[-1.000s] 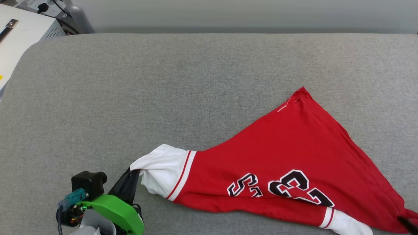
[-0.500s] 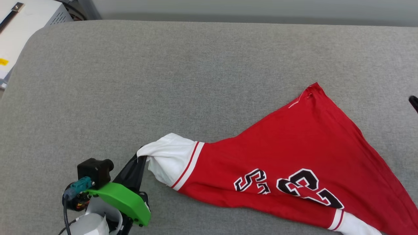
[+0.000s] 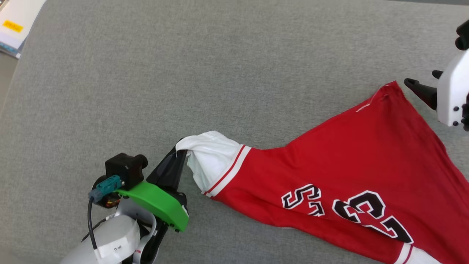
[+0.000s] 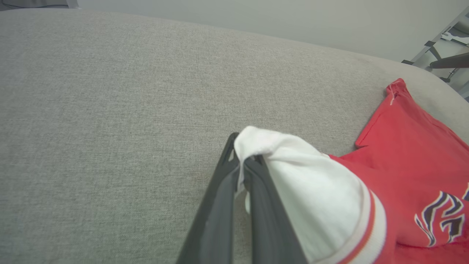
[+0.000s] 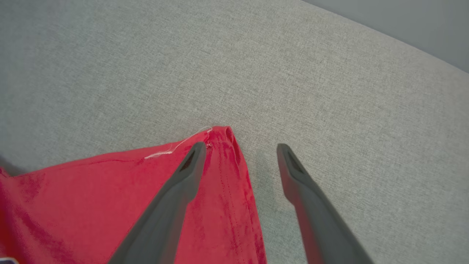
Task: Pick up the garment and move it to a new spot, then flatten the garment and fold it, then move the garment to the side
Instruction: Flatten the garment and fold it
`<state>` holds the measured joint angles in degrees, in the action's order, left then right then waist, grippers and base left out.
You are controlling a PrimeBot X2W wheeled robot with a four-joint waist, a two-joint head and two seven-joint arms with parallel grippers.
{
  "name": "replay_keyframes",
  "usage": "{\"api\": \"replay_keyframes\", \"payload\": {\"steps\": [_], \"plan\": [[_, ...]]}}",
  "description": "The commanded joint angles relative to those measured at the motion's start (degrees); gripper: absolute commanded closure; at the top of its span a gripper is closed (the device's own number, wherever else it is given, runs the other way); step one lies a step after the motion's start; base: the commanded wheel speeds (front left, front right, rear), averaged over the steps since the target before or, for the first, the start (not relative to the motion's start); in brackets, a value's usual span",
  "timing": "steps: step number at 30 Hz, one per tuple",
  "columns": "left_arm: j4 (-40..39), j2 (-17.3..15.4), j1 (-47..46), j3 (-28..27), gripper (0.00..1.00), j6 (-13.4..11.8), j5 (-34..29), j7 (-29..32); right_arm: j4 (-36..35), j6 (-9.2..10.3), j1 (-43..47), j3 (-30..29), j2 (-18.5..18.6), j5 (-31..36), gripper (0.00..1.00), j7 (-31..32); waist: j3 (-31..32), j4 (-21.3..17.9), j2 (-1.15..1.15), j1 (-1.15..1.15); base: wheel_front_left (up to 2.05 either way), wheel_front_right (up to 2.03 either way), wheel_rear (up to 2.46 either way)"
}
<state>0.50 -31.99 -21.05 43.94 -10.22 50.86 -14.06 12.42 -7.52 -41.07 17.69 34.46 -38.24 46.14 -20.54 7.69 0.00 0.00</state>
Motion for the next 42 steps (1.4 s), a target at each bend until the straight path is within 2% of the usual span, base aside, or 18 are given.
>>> {"api": "replay_keyframes", "payload": {"steps": [1,7,13,14,15,23,27,35,42], "plan": [[0.37,0.50,-1.53,-0.12,1.00,0.55,-1.22,-0.08,2.05,0.03,-1.83,0.95,-0.57,0.45,0.00,-0.12,-2.47,2.14,0.00,0.00,0.00,0.00,0.00],[1.62,2.05,-3.37,0.05,1.00,1.75,-1.89,-0.30,10.73,0.03,-4.04,5.99,-2.33,-0.43,0.00,-2.56,-4.51,3.60,0.00,0.00,0.00,0.00,0.00],[3.35,2.90,-3.88,-0.40,1.00,2.67,-2.07,-0.53,16.01,0.03,-1.53,11.86,-1.86,-3.39,0.00,-4.72,-4.61,3.68,0.00,0.00,0.00,0.00,0.00],[3.59,2.91,-3.80,-0.52,1.00,2.76,-2.06,-0.56,16.14,0.03,-1.45,12.63,-1.62,-3.62,0.05,-5.44,-4.41,3.49,0.00,0.00,0.00,0.00,0.00],[3.91,2.86,-3.66,-0.66,1.00,2.85,-2.04,-0.59,16.18,0.03,-1.50,13.37,-1.41,-4.04,1.00,-6.64,-4.10,3.17,0.00,0.00,0.00,0.00,0.00],[5.47,1.94,-2.66,-0.88,1.00,3.18,-2.30,-0.65,15.20,0.03,-3.66,15.58,0.52,-6.92,1.00,-20.24,2.77,-0.06,0.00,0.00,0.00,0.00,0.00],[4.32,-0.41,-2.84,-1.00,1.00,2.81,-2.98,0.42,12.69,0.03,-3.35,15.40,1.79,-7.86,1.00,-26.10,6.31,-1.60,0.00,0.00,0.00,0.00,0.00],[-0.73,-4.10,-7.39,-2.76,1.00,0.98,-5.13,2.99,6.47,0.03,-1.24,13.05,3.16,-8.35,1.00,-30.68,9.88,-4.07,0.00,0.00,0.00,0.00,0.00],[-2.18,-5.50,-17.50,-5.20,1.00,1.67,-6.53,6.52,2.97,0.03,-3.62,7.68,3.17,-7.14,1.00,-31.87,7.97,-5.25,0.00,0.00,0.00,0.00,0.00]]}}
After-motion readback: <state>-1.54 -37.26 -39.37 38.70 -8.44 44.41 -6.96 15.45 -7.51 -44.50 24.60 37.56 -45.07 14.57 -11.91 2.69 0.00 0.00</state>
